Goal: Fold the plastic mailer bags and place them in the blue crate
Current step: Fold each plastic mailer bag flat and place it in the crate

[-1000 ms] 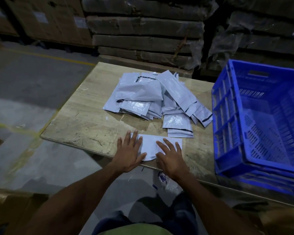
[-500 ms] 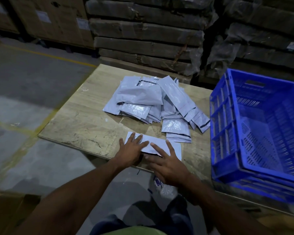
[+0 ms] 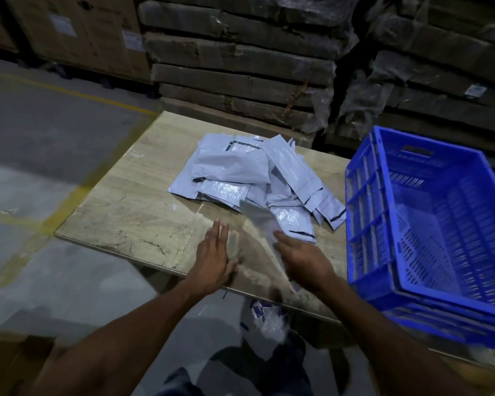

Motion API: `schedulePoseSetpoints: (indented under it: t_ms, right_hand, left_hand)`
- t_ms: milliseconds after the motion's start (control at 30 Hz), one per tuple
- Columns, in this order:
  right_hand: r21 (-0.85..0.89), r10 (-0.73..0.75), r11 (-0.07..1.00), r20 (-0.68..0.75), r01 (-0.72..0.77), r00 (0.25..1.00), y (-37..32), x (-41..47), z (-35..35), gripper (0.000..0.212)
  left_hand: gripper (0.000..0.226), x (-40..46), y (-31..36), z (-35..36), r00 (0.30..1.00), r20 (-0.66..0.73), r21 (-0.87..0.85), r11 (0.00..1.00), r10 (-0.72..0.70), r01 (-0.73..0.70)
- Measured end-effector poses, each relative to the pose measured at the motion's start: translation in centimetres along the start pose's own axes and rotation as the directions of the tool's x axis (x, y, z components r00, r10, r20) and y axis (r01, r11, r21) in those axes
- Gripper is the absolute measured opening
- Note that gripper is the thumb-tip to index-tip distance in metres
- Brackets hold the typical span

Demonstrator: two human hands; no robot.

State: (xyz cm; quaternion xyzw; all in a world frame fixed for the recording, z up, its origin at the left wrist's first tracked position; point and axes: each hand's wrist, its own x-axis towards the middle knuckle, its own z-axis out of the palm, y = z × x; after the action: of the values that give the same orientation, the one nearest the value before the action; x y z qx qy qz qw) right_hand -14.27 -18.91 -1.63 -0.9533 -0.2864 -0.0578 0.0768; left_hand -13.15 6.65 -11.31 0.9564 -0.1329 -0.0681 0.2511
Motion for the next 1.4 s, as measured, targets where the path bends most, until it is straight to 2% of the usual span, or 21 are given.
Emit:
schedulePoseSetpoints:
  t_ms: [67, 133, 233, 333, 433, 533, 667, 767, 867, 1000, 1167, 1333, 1400]
  right_hand:
    - [0.065, 0.103, 0.993, -0.086, -0.097, 0.991, 1.5, 0.1, -2.2, 0.037]
    - [0.079, 0.162, 0.986, -0.175, -0.150, 0.971, 2.8, 0.0, -4.7, 0.037]
    - [0.080, 0.259, 0.966, -0.281, -0.247, 0.924, 5.2, -0.9, -8.7, 0.048]
    - [0.038, 0.293, 0.953, -0.376, -0.302, 0.879, 8.2, -2.2, -12.3, 0.038]
    - [0.019, 0.326, 0.937, -0.404, -0.348, 0.855, 11.3, -3.8, -15.4, 0.030]
    - [0.006, 0.349, 0.923, -0.435, -0.385, 0.830, 13.4, -5.1, -17.4, 0.035]
    - [-0.041, 0.359, 0.902, -0.485, -0.430, 0.798, 16.2, -6.9, -19.2, 0.034]
    - [-0.020, 0.435, 0.875, -0.408, -0.484, 0.803, 19.4, -8.5, -17.7, 0.033]
    - [0.016, 0.549, 0.824, -0.264, -0.566, 0.793, 21.4, -9.9, -14.3, 0.033]
    - [0.049, 0.677, 0.736, -0.012, -0.676, 0.736, 22.4, -9.9, -9.7, 0.034]
    - [0.081, 0.619, 0.759, 0.218, -0.646, 0.754, 22.3, -8.8, -6.0, 0.035]
    - [0.209, 0.533, 0.782, 0.264, -0.587, 0.804, 22.1, -7.9, -5.7, 0.065]
    - [0.279, 0.495, 0.782, 0.265, -0.557, 0.828, 22.2, -7.7, -5.2, 0.054]
  left_hand:
    - [0.094, 0.4, 1.0, 0.7, 0.995, 0.094, 0.108, 0.994, -0.043, 0.033]
    - [0.088, 0.8, 2.5, 1.5, 0.990, 0.136, 0.156, 0.988, -0.023, 0.002]
    - [0.085, 1.8, 5.2, 2.9, 0.982, 0.183, 0.181, 0.981, 0.038, -0.072]
    - [0.092, 3.1, 7.9, 4.5, 0.970, 0.228, 0.153, 0.981, 0.079, -0.116]
    - [0.100, 4.6, 10.2, 5.4, 0.962, 0.251, 0.136, 0.981, 0.103, -0.140]
    - [0.104, 5.5, 11.8, 5.7, 0.957, 0.272, 0.139, 0.980, 0.104, -0.146]
    - [0.104, 6.8, 13.7, 6.2, 0.942, 0.336, 0.185, 0.979, 0.014, -0.080]
    - [0.103, 7.6, 14.4, 6.5, 0.915, 0.401, 0.233, 0.971, -0.048, -0.051]
    - [0.103, 7.7, 14.8, 6.3, 0.892, 0.438, 0.256, 0.967, -0.112, -0.005]
    - [0.105, 7.9, 15.5, 6.1, 0.868, 0.464, 0.285, 0.958, -0.175, 0.040]
    - [0.108, 8.3, 16.1, 5.7, 0.847, 0.486, 0.290, 0.954, -0.217, 0.077]
    - [0.109, 8.2, 16.1, 5.7, 0.842, 0.492, 0.288, 0.954, -0.222, 0.083]
    - [0.110, 8.2, 16.1, 5.8, 0.844, 0.491, 0.277, 0.957, -0.217, 0.085]
